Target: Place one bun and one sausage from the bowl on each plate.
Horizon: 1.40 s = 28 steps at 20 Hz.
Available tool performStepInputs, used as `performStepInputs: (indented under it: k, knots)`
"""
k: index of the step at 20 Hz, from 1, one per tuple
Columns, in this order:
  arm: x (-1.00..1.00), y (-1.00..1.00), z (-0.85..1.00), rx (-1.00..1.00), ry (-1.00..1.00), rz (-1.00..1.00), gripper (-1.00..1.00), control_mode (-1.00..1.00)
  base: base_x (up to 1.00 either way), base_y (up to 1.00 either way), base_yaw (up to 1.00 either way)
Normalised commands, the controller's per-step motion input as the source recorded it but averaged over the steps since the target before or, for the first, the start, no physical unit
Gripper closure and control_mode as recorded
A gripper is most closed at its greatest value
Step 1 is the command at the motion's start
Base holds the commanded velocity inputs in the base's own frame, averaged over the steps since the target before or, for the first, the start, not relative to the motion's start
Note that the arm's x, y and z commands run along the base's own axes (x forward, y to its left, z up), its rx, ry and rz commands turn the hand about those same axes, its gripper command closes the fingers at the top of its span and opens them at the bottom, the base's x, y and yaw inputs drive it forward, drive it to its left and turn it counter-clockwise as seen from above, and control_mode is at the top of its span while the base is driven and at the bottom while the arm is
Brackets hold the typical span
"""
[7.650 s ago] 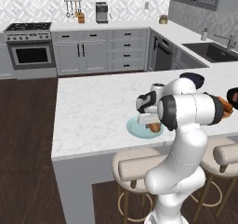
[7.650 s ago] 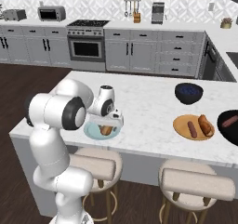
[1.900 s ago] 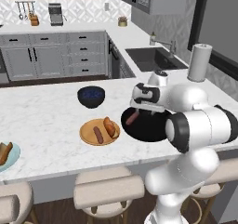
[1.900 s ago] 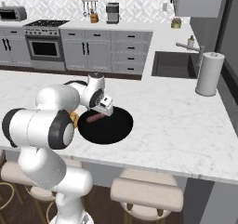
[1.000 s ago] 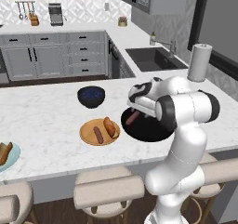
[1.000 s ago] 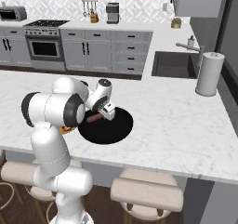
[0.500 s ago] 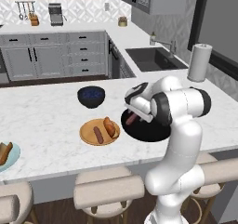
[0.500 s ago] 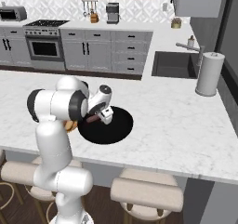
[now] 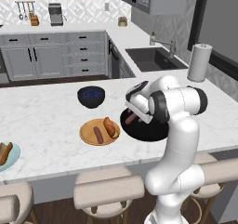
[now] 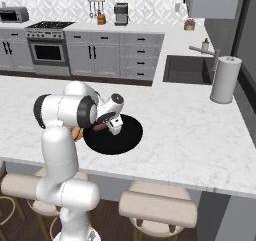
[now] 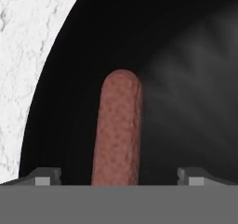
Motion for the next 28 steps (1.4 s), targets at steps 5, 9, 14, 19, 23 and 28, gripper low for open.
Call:
performStepInputs:
  k: [5, 9, 14, 19, 23, 28]
  knots:
    - [0.08, 0.15, -0.54, 0.0, -0.05, -0.06, 1.0, -1.0, 0.0, 0.0, 0.0]
    - [0.25, 0.23, -0.49, 0.0, -0.08, -0.07, 1.0, -1.0, 0.0, 0.0, 0.0]
    - [0.06, 0.2, -0.63, 0.01, -0.05, -0.05, 1.0, -1.0, 0.0, 0.0, 0.0]
    - [-0.03, 0.0, -0.09, 0.01, -0.03, -0.07, 1.0, -1.0, 0.0, 0.0, 0.0]
    - [-0.35, -0.23, 0.65, 0.0, 0.0, -0.1, 1.0, -1.0, 0.0, 0.0, 0.0]
    - [-0.47, -0.3, 0.94, 0.0, 0.01, -0.08, 1.0, -1.0, 0.0, 0.0, 0.0]
